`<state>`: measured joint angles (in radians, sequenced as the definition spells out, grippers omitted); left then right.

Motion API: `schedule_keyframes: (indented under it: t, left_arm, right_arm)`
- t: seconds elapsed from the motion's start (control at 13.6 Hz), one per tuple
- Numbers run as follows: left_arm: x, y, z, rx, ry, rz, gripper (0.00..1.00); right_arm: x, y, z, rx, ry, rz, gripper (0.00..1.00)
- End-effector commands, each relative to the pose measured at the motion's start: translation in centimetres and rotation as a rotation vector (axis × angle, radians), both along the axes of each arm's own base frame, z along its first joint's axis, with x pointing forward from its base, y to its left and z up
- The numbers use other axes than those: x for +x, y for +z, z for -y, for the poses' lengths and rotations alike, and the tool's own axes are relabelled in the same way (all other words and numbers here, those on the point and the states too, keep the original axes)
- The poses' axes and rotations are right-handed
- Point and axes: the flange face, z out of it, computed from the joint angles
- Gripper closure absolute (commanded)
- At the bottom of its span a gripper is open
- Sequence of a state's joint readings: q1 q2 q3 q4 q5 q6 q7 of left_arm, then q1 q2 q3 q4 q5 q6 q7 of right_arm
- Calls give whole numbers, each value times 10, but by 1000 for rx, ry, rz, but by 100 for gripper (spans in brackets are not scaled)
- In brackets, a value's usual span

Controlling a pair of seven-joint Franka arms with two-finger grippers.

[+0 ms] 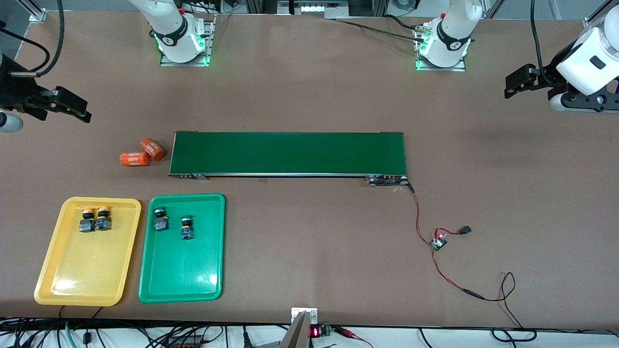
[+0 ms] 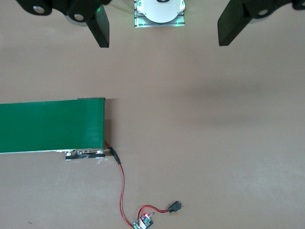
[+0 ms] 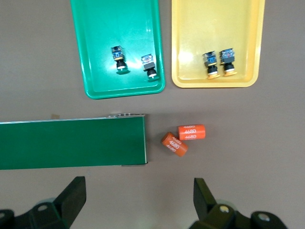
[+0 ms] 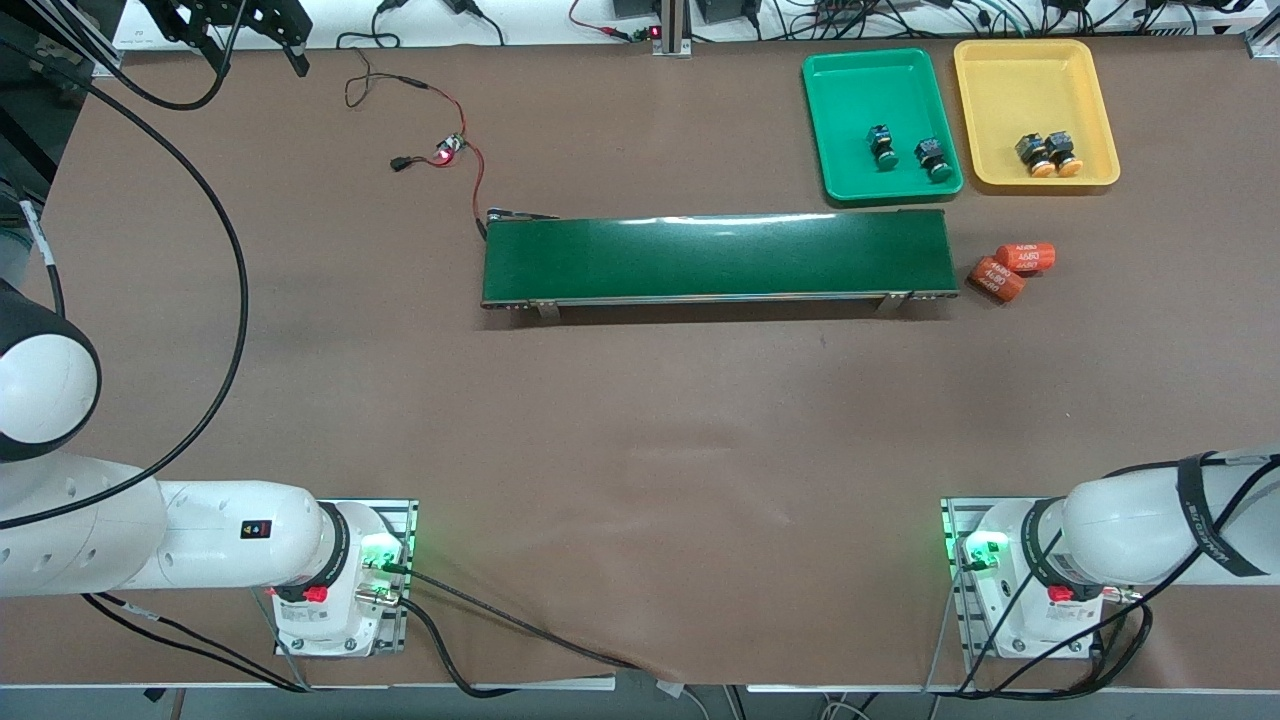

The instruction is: Sort buttons by color to trays

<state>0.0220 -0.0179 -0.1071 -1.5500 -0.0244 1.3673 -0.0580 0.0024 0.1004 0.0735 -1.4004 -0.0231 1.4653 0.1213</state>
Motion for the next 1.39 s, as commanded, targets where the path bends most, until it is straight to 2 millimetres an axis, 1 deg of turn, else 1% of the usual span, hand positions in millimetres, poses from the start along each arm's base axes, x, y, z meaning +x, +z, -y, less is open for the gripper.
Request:
schedule_keyframes:
  t: [0.0,0.22,0.59,0.73,0.95,1.17,1.32]
  left_arm:
    - [1,6,-5,-16,1,-8,0]
    - [1,6,-5,-16,4,-8,0]
    - [1,8,-4,-15,6,-2,0]
    - [-1,7,-4,-15,1,-20,0]
    - [-1,7,-4,-13,1,-22,0]
    - [-1,6,-2,-13,-4,-23,0]
    - [-2,7,-1,-11,-4,-22,0]
  right_arm:
    - [1,-1,-8,-29,9,-14,0]
    - [4,-6,-8,-40,-10,-12,0]
    - [4,-8,4,-39,-31,-19,0]
    - [5,-11,22,-35,-62,-20,0]
    - [5,-14,38,-37,-78,-16,0]
    - [5,-15,41,-38,-85,-20,0]
    - [5,-17,50,-39,-101,-21,0]
